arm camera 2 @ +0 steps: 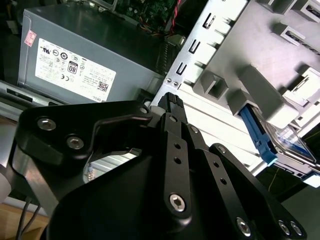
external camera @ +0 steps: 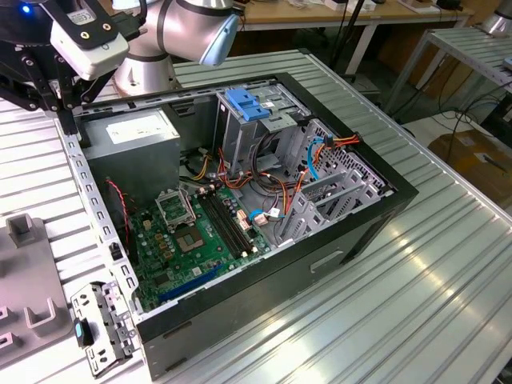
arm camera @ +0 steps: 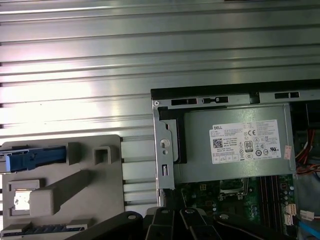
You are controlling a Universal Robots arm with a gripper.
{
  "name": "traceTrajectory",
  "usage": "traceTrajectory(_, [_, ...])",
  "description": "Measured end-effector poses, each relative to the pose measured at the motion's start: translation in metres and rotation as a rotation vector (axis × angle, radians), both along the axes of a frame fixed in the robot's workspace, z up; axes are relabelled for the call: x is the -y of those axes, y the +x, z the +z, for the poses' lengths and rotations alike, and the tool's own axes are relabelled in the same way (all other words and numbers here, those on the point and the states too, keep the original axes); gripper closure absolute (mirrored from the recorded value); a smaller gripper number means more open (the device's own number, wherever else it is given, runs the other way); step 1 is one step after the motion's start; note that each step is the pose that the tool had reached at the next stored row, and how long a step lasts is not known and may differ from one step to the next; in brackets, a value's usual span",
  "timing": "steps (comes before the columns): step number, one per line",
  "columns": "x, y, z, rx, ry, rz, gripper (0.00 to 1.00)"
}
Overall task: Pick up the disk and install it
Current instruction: 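Reach for the disk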
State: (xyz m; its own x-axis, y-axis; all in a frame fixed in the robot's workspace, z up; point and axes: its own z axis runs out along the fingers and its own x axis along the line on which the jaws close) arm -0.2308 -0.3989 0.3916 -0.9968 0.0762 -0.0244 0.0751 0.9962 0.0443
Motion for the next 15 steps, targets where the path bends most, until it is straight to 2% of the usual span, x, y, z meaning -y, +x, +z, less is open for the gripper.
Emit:
traceTrajectory(3, [0.0,0.0015,0.0,0.0001,0.0,0.0,0.89])
traceTrajectory(8, [-0.0003,-0.0091,-0.0005,0.0001,0.0,0.0,0.89])
traceTrajectory(15, [-0.0028,-0.0188,-0.0013,0.0001,0.0001,0.0,0.89])
